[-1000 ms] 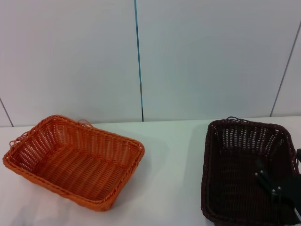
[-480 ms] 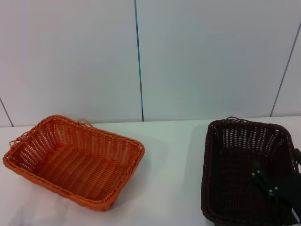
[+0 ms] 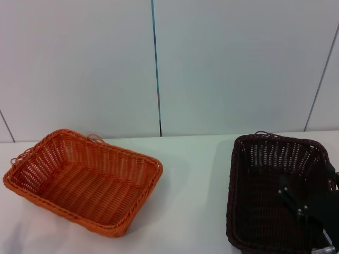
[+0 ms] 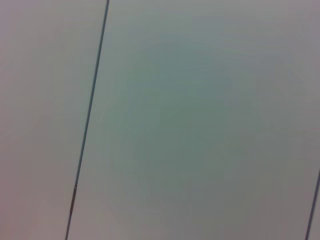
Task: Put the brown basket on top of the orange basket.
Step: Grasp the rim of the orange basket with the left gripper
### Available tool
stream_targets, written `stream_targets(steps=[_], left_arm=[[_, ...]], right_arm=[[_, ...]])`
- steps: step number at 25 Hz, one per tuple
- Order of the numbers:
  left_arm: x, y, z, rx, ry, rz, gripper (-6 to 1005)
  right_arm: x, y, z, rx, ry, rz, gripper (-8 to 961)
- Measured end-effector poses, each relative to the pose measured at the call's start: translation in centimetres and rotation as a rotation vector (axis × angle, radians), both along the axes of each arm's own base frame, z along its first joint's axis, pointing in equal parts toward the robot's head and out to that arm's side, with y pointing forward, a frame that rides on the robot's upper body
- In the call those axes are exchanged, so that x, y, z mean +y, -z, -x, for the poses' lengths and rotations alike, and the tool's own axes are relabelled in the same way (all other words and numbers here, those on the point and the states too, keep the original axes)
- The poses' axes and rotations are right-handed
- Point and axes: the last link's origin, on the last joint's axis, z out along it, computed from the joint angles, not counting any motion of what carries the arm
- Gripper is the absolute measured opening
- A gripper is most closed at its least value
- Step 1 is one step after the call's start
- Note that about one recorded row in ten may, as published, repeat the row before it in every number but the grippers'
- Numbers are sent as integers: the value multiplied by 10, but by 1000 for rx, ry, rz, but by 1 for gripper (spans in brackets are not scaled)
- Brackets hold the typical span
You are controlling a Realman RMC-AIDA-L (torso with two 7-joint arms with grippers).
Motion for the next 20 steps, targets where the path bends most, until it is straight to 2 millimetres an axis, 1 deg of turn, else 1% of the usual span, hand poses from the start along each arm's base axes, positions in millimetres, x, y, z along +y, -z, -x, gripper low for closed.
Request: stream_targets(steps=[3,6,7,11,14,17,20], left_arm=[[6,-15,-5,10,24,-31,920],[18,-24,-11,21,22,-14,920],[25,-25,-13,37,11,10,920],[56,-33,-30,138,-84,156,920],[79,-51,-51,187,-147,240,920],[95,-70,-68,214,-182,284,919],[104,-79,-77,229,-178,295,919]], right_arm=[[1,1,0,-1,-2,3,922],[2,2,0,-2,-3,6,922],[2,2,0,-3,-3,7,922],[3,3,-1,2,2,8,922],[5,3,-2,13,13,12,923],[6,6,-3,19,21,23,923],[6,7,-5,21,28,33,923]])
